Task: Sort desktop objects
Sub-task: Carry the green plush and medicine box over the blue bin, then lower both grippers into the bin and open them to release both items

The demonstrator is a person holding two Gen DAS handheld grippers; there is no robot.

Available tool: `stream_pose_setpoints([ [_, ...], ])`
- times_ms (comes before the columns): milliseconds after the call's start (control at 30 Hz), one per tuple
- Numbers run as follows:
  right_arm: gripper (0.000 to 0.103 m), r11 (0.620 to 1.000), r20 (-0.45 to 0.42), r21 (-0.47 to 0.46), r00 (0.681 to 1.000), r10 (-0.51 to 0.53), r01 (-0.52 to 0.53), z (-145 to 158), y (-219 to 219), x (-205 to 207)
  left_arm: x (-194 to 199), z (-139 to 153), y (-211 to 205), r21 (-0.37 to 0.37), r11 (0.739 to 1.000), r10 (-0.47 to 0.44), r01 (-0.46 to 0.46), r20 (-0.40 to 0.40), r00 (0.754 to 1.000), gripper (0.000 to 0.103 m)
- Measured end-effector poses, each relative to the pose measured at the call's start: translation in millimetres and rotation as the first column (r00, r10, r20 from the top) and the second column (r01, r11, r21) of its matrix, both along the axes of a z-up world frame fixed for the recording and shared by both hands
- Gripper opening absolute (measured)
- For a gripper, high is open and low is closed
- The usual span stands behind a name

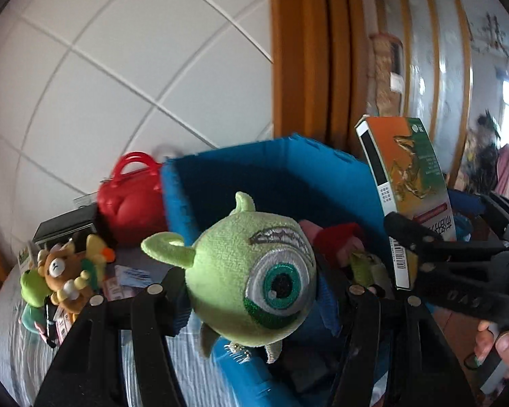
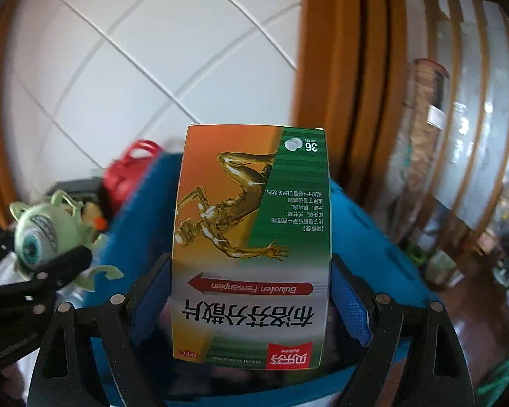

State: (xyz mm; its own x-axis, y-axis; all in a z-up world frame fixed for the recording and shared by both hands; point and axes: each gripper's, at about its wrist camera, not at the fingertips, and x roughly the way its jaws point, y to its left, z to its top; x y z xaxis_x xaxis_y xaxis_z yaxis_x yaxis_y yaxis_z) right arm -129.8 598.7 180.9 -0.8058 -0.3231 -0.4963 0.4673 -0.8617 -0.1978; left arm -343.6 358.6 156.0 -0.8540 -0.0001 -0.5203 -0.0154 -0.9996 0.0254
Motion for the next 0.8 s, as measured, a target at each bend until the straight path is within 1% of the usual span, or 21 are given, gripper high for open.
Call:
stream_pose_setpoints([
  [67,0.088,1.0,0.014,0.011,1.0,-0.014,0.014,-8,3,-13,-13,-4,20,-0.005,1.0,-0.014,0.015,0.035,0.999,0.059],
  [100,0.088,1.0,0.02,0.015,1.0,-0.024,0.023,-8,12,-17,-20,-6,23,-0.008,1.0,-0.013,0.013,0.047,0.999,0.059],
  [200,0.088,0.999,0.033,0.013,0.998,-0.045,0.045,-16,28,-29,-35,-10,40,-0.025,1.0,-0.004,0.006,0.064,0.998,0.059],
  [367,0.088,0.998,0.067,0.03,0.996,-0.064,0.062,-31,42,-48,-54,-18,51,-0.021,1.0,0.002,0.0,0.103,0.995,0.059],
  [433,0.088,0.997,0.085,0.042,0.994,-0.066,0.062,-37,45,-57,-61,-22,55,-0.03,1.0,0.007,-0.003,0.11,0.994,0.059],
  [567,0.088,0.995,0.12,0.066,0.99,-0.077,0.069,-51,52,-74,-70,-27,57,-0.035,0.999,0.014,-0.01,0.128,0.992,0.059],
  [800,0.087,0.992,0.154,0.087,0.983,-0.1,0.087,-64,60,-88,-77,-31,62,-0.063,0.998,0.02,-0.011,0.148,0.989,0.061],
])
